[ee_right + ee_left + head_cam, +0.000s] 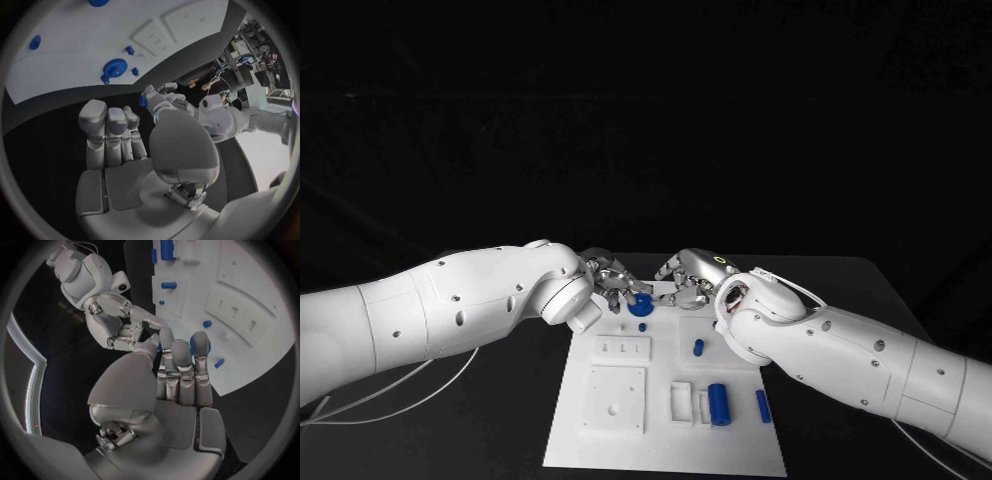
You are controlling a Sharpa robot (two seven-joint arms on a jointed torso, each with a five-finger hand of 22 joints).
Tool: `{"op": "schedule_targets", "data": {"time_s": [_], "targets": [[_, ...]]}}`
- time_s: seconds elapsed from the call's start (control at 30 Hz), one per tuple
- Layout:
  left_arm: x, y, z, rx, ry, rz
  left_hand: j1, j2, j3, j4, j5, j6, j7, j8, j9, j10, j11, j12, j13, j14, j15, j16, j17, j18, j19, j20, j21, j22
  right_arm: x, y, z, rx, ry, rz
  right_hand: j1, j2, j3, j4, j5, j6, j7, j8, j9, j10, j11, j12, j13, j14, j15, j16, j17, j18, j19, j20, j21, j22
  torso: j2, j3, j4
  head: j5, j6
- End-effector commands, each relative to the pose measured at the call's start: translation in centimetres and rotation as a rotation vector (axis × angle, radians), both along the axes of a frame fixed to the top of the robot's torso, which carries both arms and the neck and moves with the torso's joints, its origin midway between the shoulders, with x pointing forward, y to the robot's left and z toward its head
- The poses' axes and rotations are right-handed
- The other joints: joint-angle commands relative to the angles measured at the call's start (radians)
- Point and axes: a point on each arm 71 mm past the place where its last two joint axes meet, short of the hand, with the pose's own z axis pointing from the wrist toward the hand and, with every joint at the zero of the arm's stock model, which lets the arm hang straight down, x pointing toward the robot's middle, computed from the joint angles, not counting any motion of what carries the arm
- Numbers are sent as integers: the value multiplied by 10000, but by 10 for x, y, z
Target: Assemble the parts on the task board
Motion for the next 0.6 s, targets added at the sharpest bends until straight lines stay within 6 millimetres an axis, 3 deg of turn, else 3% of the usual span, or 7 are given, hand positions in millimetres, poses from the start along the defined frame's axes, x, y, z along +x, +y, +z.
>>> {"op": "schedule_targets", "data": {"time_s": [0.03,0.23,0.47,0.6], "targets": [[-1,2,-2,201,289,-20,-106,65,13,-91,39,1179,-812,65,7089,408,-89,59,-24,67,-16,60,34,-195,-9,-64,-6,13,-2,-7,0,144,-172,19,114,-37,-66,6,4,-3,1,-47,-10,-89,-14,-44,-25,-32,36,-69,-21,133,374,68,-66,1018,0,2,-6,20,-8],[0,6,-4,487,552,-35,-299,148,-1,-210,31,1308,-839,75,6842,423,-102,196,-37,140,-41,68,103,-205,43,-90,-13,22,-6,-26,-1,172,-155,-122,142,-14,-56,4,35,104,-8,-44,-7,-99,-21,-60,-76,-36,32,-103,-52,135,379,68,-96,1017,0,3,-4,46,-22],[1,11,-5,870,592,-98,-536,313,-101,-269,-34,1865,-908,19,5511,452,-142,700,-121,423,-95,-94,501,-219,236,-147,-14,10,-12,-47,2,326,-161,-295,159,7,27,-12,150,273,-20,-39,-2,-94,-34,-66,-123,-21,27,-110,-61,135,389,64,-132,1015,-8,18,-43,96,-55],[2,12,-6,1055,538,-150,-646,403,-130,-300,38,2064,-953,54,5136,482,-121,932,-132,581,-115,-138,703,-203,304,-152,19,26,-14,-57,6,422,-198,-423,156,6,66,-32,287,307,-24,-39,-1,-89,-39,-64,-148,-17,22,-126,-72,133,397,60,-143,1016,-9,28,-50,101,-76]]}}
